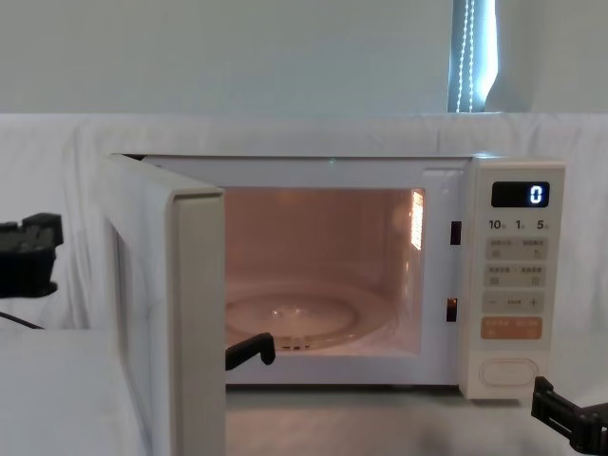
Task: Press the button to open the microwave door with one hand; close the microwave door with the other hand.
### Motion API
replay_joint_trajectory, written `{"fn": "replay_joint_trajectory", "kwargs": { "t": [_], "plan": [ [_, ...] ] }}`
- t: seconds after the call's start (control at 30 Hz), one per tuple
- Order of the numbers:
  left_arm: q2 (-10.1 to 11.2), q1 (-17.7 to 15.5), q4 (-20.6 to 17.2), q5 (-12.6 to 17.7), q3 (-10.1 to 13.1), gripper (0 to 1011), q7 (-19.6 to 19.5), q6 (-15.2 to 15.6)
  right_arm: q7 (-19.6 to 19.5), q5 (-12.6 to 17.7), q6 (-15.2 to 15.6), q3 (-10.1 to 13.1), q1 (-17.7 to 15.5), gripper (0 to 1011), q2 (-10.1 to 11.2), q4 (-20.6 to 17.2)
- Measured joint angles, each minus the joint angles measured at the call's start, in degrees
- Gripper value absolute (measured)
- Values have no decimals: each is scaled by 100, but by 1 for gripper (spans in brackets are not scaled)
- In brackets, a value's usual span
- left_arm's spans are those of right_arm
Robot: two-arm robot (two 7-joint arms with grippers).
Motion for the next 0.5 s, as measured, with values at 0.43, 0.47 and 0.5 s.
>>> {"fn": "replay_joint_trajectory", "kwargs": {
  "t": [0.43, 0.47, 0.5],
  "plan": [
    [115, -214, -29, -172, 124, 0, -288, 162, 0, 0, 0, 0, 0, 1002, 0, 0],
    [125, -233, -22, -191, 136, 0, -305, 172, 0, 0, 0, 0, 0, 1002, 0, 0],
    [145, -271, -3, -225, 155, 0, -335, 192, 0, 0, 0, 0, 0, 1002, 0, 0]
  ]
}}
